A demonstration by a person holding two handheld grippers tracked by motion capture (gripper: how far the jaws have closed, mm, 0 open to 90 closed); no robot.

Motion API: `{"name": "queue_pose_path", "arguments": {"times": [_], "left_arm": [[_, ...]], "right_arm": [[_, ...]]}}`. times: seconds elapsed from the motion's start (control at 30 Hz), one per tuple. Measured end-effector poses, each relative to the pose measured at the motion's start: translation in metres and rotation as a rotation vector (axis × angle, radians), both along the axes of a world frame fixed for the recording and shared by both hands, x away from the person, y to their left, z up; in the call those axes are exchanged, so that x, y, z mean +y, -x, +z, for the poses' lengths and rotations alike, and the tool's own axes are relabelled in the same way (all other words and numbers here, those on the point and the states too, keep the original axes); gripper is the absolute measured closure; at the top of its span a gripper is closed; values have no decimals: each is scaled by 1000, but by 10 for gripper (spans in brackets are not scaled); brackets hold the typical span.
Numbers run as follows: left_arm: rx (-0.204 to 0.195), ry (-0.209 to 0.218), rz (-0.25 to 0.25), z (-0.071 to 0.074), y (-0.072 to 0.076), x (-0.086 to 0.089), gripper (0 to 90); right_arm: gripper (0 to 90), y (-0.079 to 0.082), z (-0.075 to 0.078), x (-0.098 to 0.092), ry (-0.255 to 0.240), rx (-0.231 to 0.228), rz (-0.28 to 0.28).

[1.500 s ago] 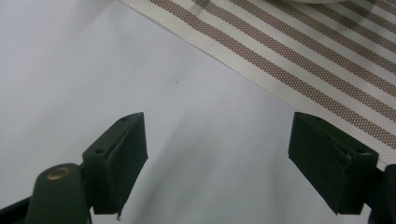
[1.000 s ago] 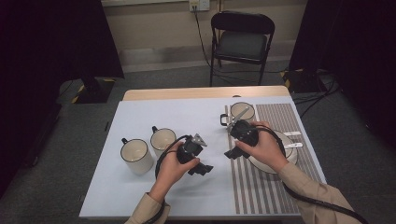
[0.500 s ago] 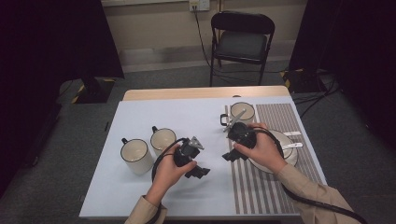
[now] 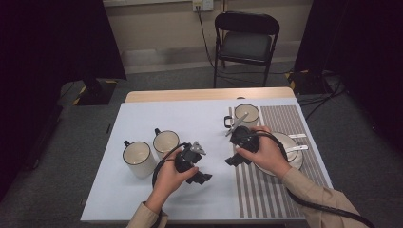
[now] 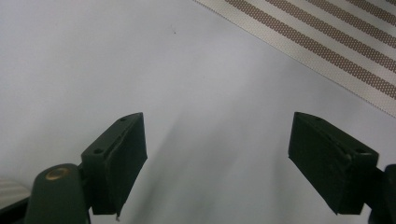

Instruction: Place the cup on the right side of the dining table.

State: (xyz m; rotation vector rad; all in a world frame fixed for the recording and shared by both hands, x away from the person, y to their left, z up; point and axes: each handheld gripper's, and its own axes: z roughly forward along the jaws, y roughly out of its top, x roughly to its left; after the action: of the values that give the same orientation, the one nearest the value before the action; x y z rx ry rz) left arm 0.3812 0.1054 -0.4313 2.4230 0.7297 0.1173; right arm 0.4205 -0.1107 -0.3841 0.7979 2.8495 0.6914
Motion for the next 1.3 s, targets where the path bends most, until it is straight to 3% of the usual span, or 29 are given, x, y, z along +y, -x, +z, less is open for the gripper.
{"name": "queue_pose_path", "arguments": {"times": [1.3], "left_arm": [[-11, -9, 7, 0, 13, 18, 190]], "right_arm": [[161, 11, -8, 5, 2, 20, 54]]}}
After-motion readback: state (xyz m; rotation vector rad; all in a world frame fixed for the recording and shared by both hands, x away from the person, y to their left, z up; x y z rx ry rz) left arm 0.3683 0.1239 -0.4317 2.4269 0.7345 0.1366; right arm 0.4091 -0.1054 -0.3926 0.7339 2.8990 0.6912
